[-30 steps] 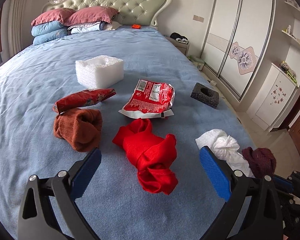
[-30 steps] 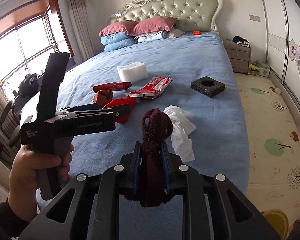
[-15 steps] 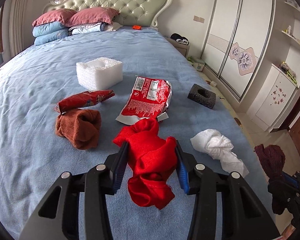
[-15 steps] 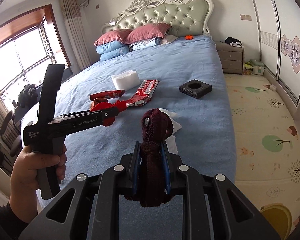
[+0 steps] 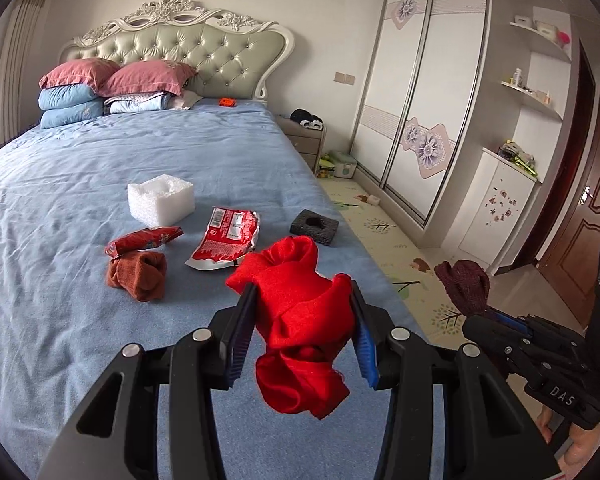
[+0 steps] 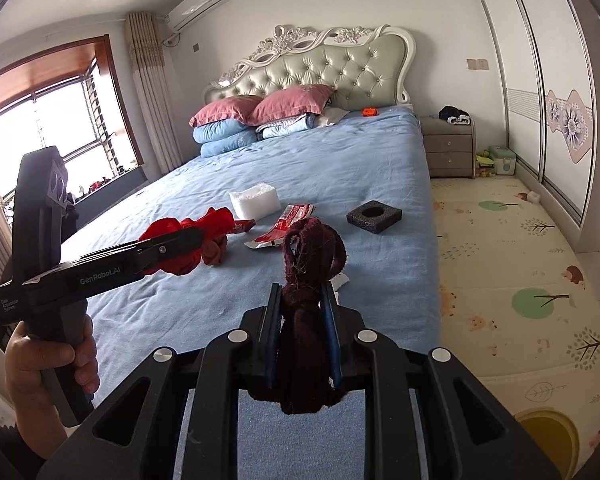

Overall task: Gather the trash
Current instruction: 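Carry both socks over the yellow bin and open both grippers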

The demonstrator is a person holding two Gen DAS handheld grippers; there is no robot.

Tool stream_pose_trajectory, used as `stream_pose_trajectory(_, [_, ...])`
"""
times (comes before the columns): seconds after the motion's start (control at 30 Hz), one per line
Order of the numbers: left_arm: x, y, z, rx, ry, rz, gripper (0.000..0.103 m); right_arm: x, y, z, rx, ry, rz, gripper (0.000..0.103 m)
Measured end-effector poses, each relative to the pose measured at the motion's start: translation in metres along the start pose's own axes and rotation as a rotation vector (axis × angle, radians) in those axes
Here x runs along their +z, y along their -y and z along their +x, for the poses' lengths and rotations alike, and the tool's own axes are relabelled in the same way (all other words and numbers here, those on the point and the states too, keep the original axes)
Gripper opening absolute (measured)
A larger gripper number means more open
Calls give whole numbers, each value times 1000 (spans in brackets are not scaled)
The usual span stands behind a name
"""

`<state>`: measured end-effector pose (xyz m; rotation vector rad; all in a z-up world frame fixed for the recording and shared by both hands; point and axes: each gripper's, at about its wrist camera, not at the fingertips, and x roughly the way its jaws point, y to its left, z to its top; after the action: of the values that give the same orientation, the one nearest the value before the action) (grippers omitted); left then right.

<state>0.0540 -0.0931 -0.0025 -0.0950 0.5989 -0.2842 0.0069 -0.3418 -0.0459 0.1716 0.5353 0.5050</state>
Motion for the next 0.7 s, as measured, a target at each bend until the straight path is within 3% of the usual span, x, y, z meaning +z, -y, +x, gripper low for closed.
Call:
stream_pose_trajectory(0.37, [-12,82,2,-139,-29,107,45,-17,35,-52,-82,75,62,20])
stream_pose_trajectory(0.7, [-45,176,47,-300,-154,207,45,-61,97,-105,-209,102,195,20])
